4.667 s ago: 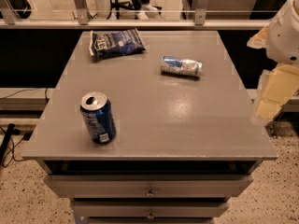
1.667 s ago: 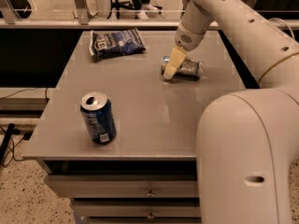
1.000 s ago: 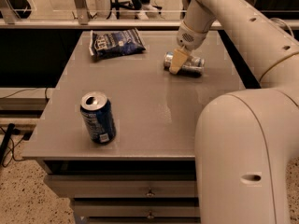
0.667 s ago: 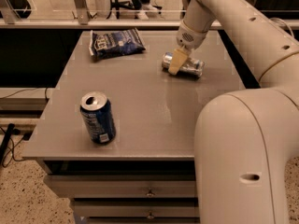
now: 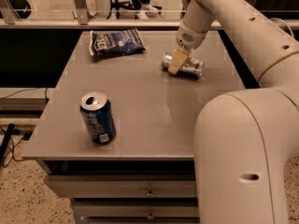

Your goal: Place redbull can upright

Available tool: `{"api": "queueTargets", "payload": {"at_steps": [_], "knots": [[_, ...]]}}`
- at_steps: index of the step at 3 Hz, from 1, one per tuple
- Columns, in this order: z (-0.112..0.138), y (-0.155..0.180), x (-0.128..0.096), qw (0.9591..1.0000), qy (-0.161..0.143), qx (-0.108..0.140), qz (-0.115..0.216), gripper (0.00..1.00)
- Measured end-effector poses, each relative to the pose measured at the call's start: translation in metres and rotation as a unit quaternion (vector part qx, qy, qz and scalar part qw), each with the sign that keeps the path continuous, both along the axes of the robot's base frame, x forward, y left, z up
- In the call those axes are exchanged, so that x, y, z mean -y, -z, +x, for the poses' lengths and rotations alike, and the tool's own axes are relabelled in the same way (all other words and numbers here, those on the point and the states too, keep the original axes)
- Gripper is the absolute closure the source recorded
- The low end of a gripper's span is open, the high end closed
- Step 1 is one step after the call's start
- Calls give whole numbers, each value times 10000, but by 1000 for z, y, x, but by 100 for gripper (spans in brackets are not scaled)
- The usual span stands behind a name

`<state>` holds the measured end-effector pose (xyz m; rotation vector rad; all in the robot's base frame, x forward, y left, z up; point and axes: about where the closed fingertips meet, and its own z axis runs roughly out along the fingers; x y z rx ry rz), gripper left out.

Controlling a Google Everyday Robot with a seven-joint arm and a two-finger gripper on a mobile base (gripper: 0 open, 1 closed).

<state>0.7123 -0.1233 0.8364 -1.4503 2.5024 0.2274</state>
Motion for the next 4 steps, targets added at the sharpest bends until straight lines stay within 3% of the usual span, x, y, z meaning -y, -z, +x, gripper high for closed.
{"api": "queueTargets", "payload": {"at_steps": [1,2,3,4], "knots": [[-20,-65,9,9883,-438,795,1223,100],[-50,-135,25,9554,-830,1529,2387,100],[-62,-154,22,9409,-922,1606,2837,100],[-54,-148,14,9290,-1092,1606,3150,100]]}}
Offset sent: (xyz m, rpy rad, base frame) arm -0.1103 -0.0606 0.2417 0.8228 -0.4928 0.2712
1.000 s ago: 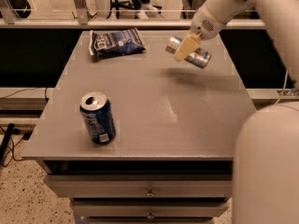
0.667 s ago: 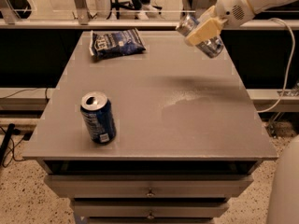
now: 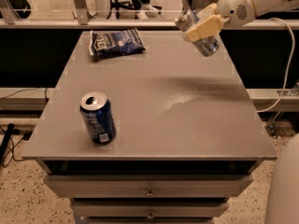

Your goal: Place redbull can upright

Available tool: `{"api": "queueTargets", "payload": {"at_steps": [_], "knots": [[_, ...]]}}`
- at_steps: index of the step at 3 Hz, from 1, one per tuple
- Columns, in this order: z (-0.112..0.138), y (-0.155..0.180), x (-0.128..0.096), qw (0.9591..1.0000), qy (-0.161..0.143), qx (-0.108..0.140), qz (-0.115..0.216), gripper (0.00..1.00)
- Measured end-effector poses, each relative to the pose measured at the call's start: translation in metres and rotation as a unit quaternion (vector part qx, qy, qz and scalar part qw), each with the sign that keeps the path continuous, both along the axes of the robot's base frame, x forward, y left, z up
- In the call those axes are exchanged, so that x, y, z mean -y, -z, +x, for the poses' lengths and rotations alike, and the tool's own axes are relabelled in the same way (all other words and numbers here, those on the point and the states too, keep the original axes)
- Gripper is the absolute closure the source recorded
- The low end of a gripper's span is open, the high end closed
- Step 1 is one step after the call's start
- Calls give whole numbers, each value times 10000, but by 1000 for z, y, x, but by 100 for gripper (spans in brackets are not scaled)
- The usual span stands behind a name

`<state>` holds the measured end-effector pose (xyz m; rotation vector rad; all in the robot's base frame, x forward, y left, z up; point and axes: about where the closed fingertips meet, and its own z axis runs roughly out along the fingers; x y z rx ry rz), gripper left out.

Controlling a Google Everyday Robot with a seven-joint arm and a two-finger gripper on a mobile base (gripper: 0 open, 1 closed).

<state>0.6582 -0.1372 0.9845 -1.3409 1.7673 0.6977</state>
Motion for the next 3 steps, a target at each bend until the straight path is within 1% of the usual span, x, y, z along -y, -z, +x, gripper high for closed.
{"api": "queueTargets", "payload": {"at_steps": [1,2,3], "knots": [[9,-7,1,9961,-225,291,806,100],[7,-17,20,9856,-239,557,1579,100],[-5,-23,47,9733,-6,738,2173,100]]}}
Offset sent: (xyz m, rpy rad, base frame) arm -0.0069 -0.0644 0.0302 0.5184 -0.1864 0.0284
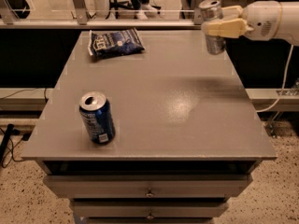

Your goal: Place redbull can upright

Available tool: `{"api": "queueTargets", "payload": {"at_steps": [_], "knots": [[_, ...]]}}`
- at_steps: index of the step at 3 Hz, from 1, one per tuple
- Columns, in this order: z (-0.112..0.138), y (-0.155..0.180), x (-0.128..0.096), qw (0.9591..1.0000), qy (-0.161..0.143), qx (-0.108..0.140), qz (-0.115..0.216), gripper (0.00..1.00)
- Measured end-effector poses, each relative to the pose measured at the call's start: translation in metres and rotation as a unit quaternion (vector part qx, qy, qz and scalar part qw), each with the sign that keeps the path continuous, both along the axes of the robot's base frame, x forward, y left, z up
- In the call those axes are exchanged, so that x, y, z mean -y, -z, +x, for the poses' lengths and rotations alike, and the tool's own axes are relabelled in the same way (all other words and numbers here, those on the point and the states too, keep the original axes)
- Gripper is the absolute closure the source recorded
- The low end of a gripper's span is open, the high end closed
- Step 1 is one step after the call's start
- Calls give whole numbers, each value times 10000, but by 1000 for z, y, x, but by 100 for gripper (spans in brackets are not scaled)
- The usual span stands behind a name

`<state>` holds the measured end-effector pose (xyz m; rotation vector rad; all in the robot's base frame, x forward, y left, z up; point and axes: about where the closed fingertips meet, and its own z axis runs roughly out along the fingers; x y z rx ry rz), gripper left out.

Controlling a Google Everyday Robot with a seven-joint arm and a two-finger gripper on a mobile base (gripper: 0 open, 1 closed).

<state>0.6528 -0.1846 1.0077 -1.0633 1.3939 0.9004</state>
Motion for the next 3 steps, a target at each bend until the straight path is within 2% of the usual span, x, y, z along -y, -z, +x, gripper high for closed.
{"api": "queueTargets", "payload": {"at_steps": [1,2,3], "knots": [[-20,28,8,9969,152,-11,766,100],[-27,51,3,9942,90,31,1069,100],[-26,72,3,9931,-48,49,1173,100]]}}
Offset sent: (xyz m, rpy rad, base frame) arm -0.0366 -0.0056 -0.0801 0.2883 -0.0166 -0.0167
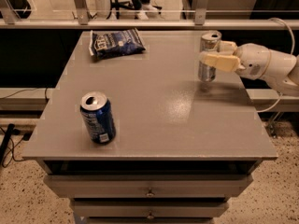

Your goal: Place redbull can upright

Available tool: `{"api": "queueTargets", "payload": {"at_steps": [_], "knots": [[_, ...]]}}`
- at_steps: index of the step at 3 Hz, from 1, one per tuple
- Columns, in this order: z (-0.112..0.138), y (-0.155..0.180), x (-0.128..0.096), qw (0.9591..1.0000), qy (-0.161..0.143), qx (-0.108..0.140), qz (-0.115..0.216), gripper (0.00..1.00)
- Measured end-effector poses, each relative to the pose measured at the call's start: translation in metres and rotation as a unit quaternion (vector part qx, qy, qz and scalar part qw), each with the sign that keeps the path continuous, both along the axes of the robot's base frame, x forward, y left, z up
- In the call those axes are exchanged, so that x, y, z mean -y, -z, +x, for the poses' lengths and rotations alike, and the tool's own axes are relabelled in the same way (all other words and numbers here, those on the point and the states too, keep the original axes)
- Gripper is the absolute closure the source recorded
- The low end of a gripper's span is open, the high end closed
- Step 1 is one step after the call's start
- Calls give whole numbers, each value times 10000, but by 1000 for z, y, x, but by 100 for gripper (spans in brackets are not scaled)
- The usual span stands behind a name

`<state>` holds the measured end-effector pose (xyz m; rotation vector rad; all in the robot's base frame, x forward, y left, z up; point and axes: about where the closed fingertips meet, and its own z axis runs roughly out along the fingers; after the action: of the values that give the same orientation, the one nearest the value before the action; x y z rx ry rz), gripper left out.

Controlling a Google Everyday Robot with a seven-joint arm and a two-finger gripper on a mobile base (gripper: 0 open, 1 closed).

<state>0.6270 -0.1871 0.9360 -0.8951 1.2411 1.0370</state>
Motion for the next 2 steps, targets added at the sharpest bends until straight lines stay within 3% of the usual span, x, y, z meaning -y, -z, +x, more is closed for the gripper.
{"api": "queueTargets", "payload": {"at_steps": [1,2], "knots": [[1,16,10,9999,-76,-85,66,84],[0,28,21,9997,-63,-146,177,61]]}}
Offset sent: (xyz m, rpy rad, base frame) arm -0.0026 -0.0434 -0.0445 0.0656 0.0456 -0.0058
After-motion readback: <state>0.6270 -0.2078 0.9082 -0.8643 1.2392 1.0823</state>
